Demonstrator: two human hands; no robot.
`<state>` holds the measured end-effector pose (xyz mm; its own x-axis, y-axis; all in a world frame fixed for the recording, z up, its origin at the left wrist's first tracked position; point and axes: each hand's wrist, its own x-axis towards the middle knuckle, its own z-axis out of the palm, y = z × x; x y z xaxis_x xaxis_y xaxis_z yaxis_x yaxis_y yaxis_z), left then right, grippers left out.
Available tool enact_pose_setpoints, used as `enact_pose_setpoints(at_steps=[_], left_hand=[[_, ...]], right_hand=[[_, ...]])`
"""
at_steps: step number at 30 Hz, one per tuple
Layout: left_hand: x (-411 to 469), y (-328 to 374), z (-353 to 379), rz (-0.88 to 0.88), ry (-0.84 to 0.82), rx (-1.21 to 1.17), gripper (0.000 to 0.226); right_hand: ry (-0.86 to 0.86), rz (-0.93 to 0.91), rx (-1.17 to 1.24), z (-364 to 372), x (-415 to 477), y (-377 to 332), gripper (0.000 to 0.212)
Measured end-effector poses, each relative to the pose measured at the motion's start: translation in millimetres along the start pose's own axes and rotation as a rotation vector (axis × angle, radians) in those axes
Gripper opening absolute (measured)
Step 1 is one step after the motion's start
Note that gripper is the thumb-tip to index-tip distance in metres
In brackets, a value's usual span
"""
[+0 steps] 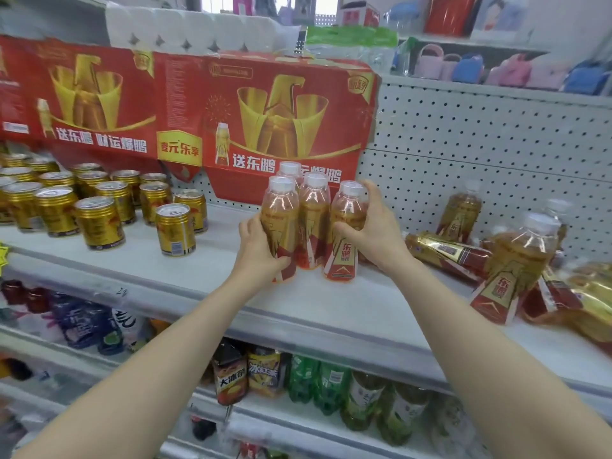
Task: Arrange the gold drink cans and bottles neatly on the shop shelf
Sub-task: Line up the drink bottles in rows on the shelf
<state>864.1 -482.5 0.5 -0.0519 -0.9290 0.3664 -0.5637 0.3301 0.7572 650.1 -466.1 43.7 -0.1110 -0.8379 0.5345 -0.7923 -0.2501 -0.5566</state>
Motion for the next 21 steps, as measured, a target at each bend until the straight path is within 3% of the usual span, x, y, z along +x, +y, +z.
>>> enact_pose_setpoints(at_steps=[4, 7, 9, 12, 16, 18, 21], left_hand=[[1.0, 4.4, -12.5, 0.186, 0.104, 0.044, 0.101], [6.7, 24.3, -20.8, 0.447, 0.283, 0.189, 0.083], [15.7, 41.4, -20.9, 0.612, 0.298, 0.295, 0.067], [32.6, 65.6, -9.8, 0.780, 0.232, 0.455, 0.049], [43.5, 83.2, 10.7, 0.809, 0.158, 0.623, 0.040], [44.6, 82.2, 17.0, 0.773, 0.121, 0.666, 0.046], [43.5, 79.9, 19.8, 0.750, 0.128, 0.655, 0.049]], right_hand=[[-0.038, 0.026, 0.000, -11.0, -3.2, 2.8, 0.079], [0.065, 0.054, 0.012, -29.8, -4.1, 12.2, 0.057], [0.124, 0.088, -0.110, -42.6, -0.8, 27.0, 0.050], [-0.063, 0.141, -0.381, -49.3, 6.2, 50.5, 0.050], [-0.398, 0.091, -0.550, -31.5, 15.9, 61.8, 0.050], [-0.446, 0.056, -0.585, -20.4, 22.1, 66.1, 0.050], [-0.463, 0.020, -0.582, -5.7, 32.0, 76.2, 0.068]])
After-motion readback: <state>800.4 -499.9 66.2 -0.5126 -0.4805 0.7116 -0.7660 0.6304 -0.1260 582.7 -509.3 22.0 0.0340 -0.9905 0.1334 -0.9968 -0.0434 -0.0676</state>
